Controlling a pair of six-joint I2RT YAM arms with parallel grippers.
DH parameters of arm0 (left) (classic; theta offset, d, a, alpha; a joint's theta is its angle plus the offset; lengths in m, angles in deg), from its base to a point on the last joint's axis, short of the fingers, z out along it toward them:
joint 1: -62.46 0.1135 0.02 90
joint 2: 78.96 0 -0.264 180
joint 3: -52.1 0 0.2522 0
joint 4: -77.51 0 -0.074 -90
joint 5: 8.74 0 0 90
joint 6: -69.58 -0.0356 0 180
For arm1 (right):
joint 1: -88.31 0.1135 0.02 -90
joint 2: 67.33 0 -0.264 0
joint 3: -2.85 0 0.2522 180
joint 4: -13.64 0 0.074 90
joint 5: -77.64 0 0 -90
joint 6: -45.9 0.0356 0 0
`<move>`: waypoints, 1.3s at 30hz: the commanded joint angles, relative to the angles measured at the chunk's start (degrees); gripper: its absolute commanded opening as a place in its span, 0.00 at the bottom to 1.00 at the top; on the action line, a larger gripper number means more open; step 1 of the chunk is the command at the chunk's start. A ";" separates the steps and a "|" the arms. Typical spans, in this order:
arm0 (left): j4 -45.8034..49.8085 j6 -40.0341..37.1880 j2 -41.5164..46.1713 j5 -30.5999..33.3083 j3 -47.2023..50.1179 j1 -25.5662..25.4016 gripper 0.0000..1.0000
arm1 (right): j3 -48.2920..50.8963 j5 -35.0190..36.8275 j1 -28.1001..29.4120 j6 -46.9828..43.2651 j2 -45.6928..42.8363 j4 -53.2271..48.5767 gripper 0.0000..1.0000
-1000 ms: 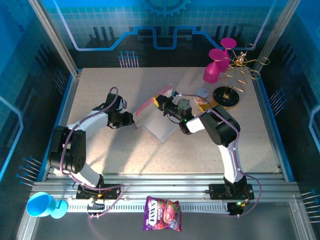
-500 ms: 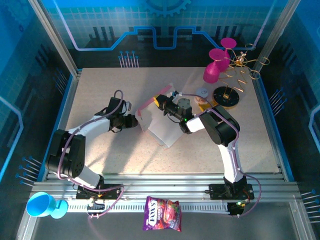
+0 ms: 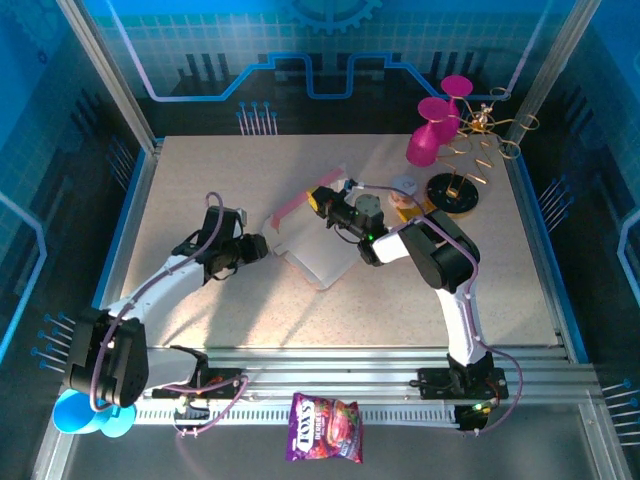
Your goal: Fold the paper box
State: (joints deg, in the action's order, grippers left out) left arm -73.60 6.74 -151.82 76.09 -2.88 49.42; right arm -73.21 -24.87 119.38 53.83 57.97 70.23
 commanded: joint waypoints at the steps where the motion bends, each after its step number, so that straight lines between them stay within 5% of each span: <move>1: 1.13 -0.71 -0.96 1.21 0.55 -0.09 0.35 | -1.48 -0.65 -0.42 0.10 1.24 1.59 0.00; 16: -0.73 -6.39 -7.50 -3.01 -4.07 4.51 0.31 | 3.72 -1.66 -0.52 -0.52 1.27 6.01 0.00; 39: -4.64 -15.09 -11.67 -4.11 -4.53 -1.19 0.35 | 3.00 -1.79 -0.66 0.24 2.87 7.61 0.00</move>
State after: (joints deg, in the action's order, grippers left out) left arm -76.37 -5.87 -162.71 72.84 -6.53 49.29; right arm -69.15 -26.36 119.09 53.85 59.13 77.57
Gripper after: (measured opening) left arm 0.345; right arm 0.062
